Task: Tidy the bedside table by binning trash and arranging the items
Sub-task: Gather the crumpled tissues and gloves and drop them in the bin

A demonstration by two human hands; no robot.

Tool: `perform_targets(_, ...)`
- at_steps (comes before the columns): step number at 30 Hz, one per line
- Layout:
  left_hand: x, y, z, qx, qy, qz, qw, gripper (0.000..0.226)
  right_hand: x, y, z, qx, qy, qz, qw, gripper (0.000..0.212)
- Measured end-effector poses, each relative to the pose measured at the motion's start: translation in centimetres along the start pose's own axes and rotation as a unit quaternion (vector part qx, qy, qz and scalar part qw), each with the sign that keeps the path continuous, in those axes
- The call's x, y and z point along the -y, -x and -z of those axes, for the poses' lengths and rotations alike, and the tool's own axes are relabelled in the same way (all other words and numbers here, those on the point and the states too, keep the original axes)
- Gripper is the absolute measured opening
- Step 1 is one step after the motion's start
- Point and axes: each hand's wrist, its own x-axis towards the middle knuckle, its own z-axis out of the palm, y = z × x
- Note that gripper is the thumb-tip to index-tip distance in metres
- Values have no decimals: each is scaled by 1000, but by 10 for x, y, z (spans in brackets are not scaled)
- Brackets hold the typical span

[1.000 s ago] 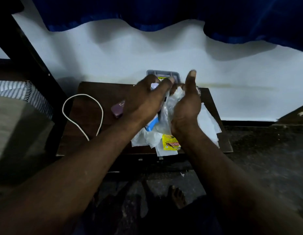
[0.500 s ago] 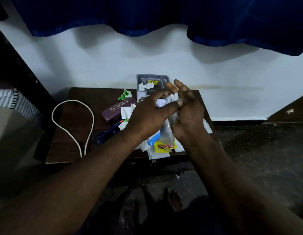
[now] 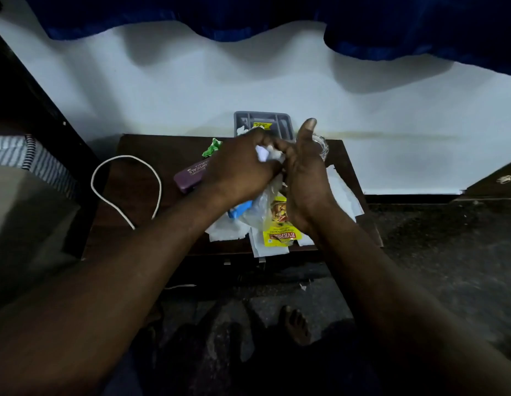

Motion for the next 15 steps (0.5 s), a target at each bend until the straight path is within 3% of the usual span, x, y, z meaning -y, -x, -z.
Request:
perform_targets(2,9,-9,14,-21,-52,9,998,22,1,-2,5,-12,127,11,992,51)
perform_targets(5,28,-16,37,15,-103,29,994,28,-4,-7,14,-18,334,29,942,11)
perform_targets(8,39,-17,51,26,-112,47,992,25,-18,-12,19,25,529,50,847,16)
perform_targets(10,41,-20,58,8,-81,65,995,22,-26,-11,17,55,598,46,798,23)
perform_targets(15,42,-26,77,-31,29,113,993,25,-39,-10,9,113,629,31,768,28)
